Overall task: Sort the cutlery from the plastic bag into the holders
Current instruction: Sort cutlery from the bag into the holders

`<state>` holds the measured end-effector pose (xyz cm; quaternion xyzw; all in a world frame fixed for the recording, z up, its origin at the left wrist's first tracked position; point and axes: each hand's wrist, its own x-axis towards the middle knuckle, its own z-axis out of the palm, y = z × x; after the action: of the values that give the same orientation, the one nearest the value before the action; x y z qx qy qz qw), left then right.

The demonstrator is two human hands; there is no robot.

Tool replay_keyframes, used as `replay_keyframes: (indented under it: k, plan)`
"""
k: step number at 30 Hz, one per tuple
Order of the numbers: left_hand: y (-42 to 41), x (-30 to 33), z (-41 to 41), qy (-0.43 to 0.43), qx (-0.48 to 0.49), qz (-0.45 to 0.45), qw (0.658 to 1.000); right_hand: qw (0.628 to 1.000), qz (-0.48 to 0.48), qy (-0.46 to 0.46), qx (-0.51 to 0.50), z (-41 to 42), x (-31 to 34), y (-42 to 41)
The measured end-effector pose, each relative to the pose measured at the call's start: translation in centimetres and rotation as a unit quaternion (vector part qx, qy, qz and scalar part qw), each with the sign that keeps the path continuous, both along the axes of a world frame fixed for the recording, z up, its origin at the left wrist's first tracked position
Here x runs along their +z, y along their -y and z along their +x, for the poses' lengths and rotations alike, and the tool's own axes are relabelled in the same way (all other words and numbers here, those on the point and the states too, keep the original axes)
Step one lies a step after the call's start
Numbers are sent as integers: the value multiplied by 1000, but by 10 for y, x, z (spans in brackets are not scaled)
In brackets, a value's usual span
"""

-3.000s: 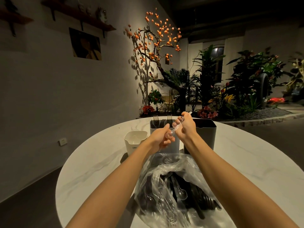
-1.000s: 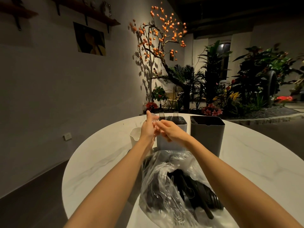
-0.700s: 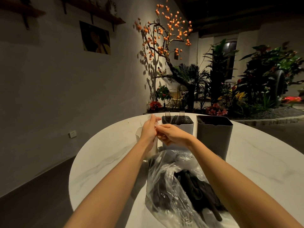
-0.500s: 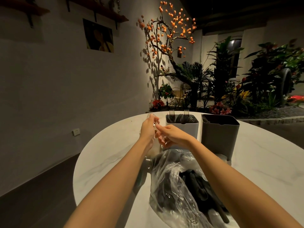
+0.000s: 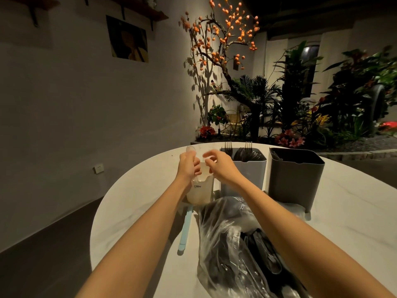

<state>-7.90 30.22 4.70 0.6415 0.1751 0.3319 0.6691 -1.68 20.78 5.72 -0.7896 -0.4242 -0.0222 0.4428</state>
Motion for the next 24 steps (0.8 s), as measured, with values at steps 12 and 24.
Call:
replay_keyframes:
  k: [12,24]
  plan:
    - [-14,7,6,15,-152,-52,987,996,18,78,28,11,28,-29]
    - [-31,15,17,18,-93,-46,994,993,-13,98,61,18,38,-38]
